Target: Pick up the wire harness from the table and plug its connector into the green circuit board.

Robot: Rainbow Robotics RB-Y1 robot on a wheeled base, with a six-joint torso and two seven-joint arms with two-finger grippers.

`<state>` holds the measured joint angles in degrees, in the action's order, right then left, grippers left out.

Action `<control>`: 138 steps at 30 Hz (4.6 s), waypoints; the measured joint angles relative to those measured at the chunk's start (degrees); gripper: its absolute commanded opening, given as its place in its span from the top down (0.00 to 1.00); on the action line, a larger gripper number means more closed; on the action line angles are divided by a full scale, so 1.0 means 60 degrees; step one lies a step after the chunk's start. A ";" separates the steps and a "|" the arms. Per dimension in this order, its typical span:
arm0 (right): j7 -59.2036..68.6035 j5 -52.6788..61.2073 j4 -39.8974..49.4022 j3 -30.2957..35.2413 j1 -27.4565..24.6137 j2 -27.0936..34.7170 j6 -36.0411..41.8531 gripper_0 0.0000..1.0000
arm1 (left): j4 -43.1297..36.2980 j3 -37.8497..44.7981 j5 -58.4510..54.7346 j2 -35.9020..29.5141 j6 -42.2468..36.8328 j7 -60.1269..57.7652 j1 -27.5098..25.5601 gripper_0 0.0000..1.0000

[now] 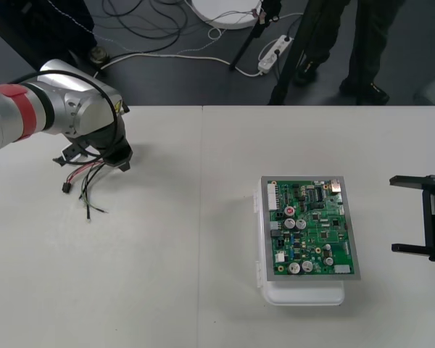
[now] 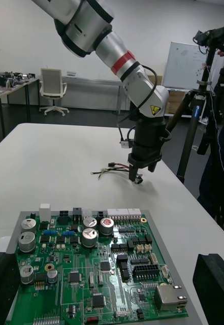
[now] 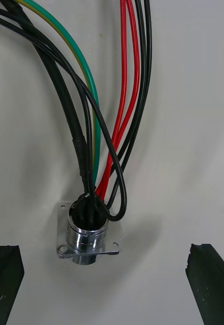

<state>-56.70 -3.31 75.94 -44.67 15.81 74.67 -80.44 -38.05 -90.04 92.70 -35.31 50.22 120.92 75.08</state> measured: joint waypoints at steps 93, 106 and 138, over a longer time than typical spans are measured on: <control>-0.0840 0.0512 -0.1617 -0.2404 0.1819 -0.0388 -0.1468 0.00 | 0.0773 0.0000 0.0290 0.0318 -0.1003 0.0001 -0.0645 1.00; -0.0838 0.0525 -0.1617 -0.2404 0.1819 -0.0388 -0.1468 0.00 | 0.0916 0.0000 0.0190 0.0324 -0.1102 0.0001 -0.0659 1.00; -0.0821 0.0508 -0.1617 -0.2391 0.1823 -0.0547 -0.1470 0.00 | -0.4945 0.0028 -0.1507 -0.3447 -0.1104 -0.0026 -0.0727 1.00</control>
<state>-61.63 -0.26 66.24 -59.02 26.75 71.38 -89.26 -67.72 -89.87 83.66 -55.99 43.60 120.76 70.71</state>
